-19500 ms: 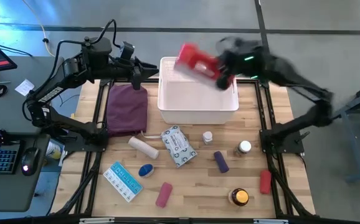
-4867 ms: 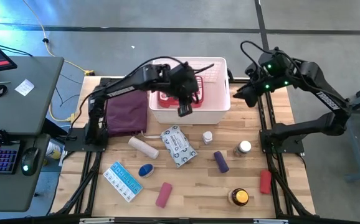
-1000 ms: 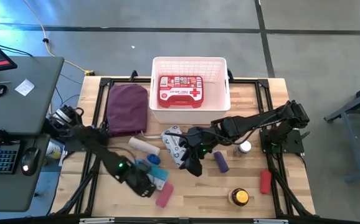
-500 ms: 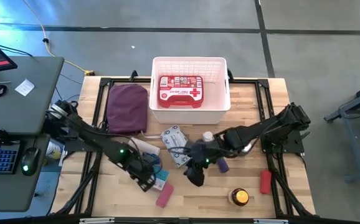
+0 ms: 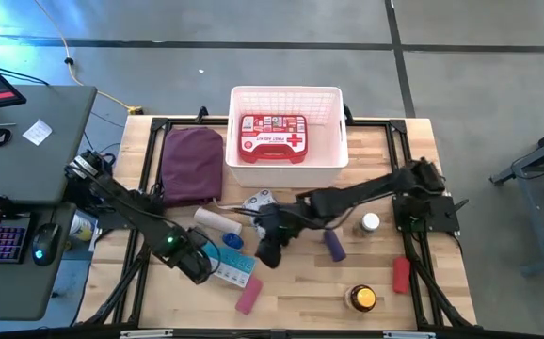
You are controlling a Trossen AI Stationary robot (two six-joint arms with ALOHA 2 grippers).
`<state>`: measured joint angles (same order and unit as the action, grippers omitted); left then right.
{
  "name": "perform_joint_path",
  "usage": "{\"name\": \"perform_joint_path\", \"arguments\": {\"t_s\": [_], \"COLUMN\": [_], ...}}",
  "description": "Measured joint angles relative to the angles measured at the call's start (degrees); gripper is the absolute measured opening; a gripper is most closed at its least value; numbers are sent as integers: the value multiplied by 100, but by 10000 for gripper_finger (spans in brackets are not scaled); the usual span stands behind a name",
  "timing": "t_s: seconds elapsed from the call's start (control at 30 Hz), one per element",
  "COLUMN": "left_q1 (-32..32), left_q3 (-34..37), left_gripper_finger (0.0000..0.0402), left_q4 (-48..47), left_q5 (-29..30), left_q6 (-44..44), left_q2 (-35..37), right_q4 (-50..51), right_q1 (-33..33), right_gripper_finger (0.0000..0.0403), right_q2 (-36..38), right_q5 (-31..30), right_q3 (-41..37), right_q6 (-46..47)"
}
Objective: Pick & place medical supplies in basket/bin
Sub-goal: Put the white and blue pill organizer into the white bin
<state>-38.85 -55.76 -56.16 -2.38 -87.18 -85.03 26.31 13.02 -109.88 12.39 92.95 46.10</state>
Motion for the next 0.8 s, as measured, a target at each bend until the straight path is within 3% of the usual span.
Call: {"name": "perform_joint_path", "arguments": {"t_s": [0.23,0.53,0.8], "left_q1": [-18,-9,-14], "left_q3": [480,528,519], "left_gripper_finger": [161,161,161], "left_q4": [1287,1211,1174], "left_q5": [56,630,698], "left_q6": [-62,31,31], "left_q2": [-55,-247,-260], "right_q4": [-22,-590,-1209], "right_q1": [-85,-192,-291], "right_gripper_finger": [187,234,259], "right_q2": [-647,-1070,-1229], "right_q5": [460,472,407], "right_q3": [-2,-7,-9], "right_q6": [-285,-369,-120]}}
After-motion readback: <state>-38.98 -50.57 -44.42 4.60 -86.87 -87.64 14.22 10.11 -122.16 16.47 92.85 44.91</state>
